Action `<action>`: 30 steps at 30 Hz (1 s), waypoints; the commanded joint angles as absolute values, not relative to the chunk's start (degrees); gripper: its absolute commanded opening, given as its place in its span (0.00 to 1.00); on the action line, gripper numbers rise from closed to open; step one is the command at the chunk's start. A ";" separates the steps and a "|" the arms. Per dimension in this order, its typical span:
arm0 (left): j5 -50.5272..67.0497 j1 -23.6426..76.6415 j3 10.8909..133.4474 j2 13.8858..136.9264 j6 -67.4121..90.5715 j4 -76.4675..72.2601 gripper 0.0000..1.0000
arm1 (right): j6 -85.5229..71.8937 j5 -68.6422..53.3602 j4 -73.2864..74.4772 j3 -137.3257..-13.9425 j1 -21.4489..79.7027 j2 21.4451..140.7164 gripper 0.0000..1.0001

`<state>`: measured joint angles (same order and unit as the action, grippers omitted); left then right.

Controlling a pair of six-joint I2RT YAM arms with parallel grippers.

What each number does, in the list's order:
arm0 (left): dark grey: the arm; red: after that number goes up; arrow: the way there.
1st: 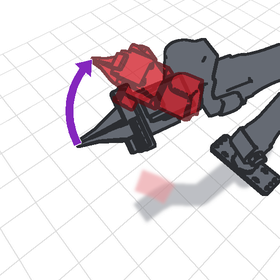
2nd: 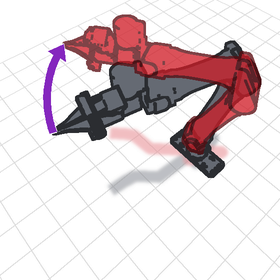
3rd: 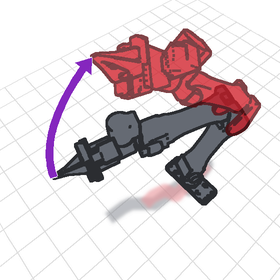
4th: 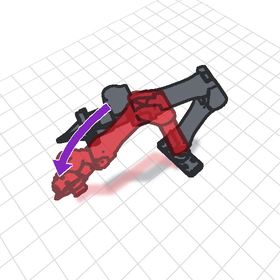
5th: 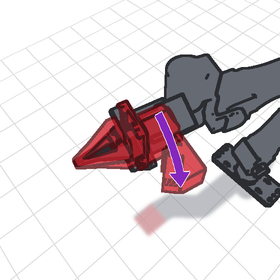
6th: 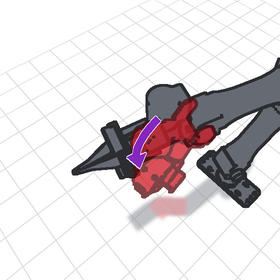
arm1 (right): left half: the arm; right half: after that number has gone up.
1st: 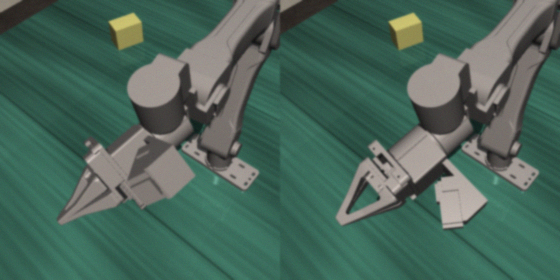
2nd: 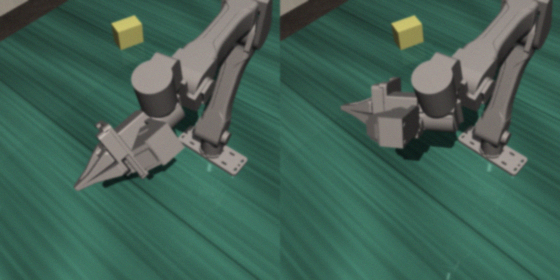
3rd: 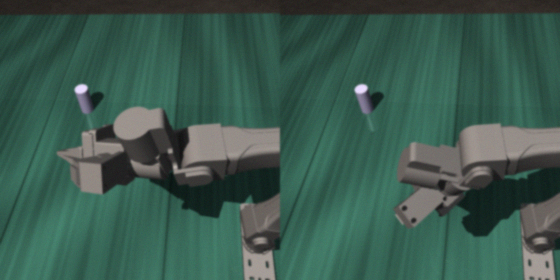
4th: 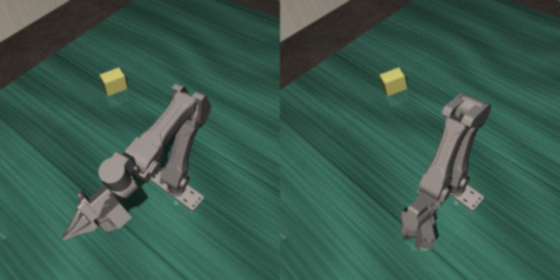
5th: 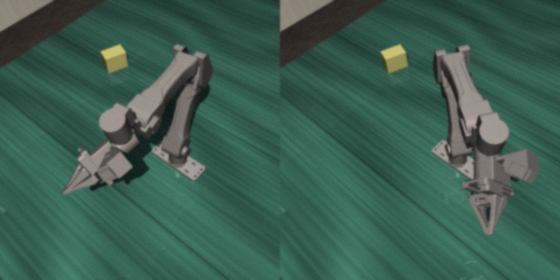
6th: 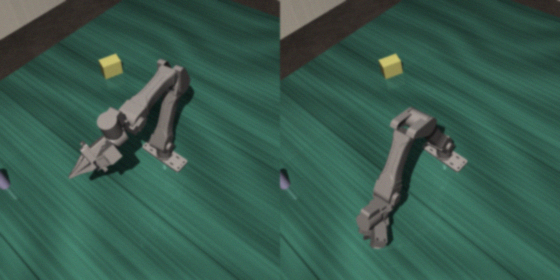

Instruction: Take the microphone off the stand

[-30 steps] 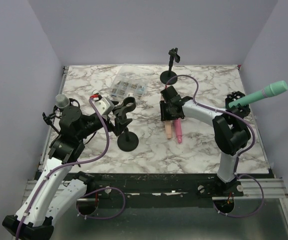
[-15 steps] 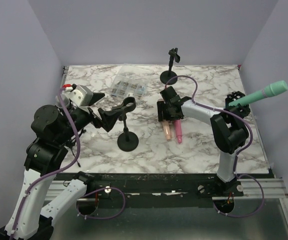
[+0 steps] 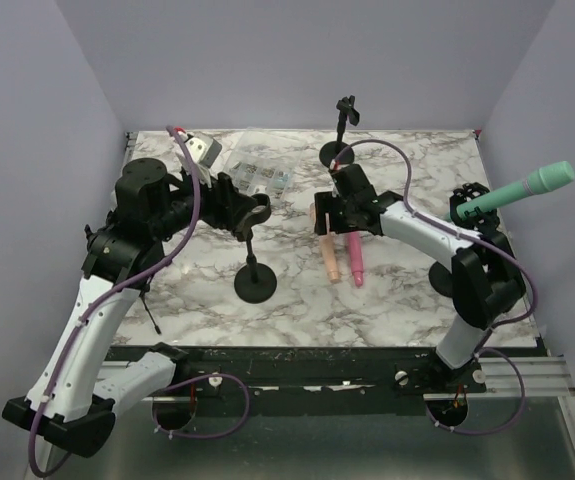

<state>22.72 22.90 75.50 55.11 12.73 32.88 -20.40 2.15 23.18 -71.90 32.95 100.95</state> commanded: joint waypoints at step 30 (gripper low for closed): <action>9.67 25.58 52.53 57.42 13.93 26.98 0.28 | -19.25 -7.15 17.23 -66.23 33.32 83.46 0.75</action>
<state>13.72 25.54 53.10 55.94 14.63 21.12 -19.03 -4.93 18.76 -67.55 32.95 85.47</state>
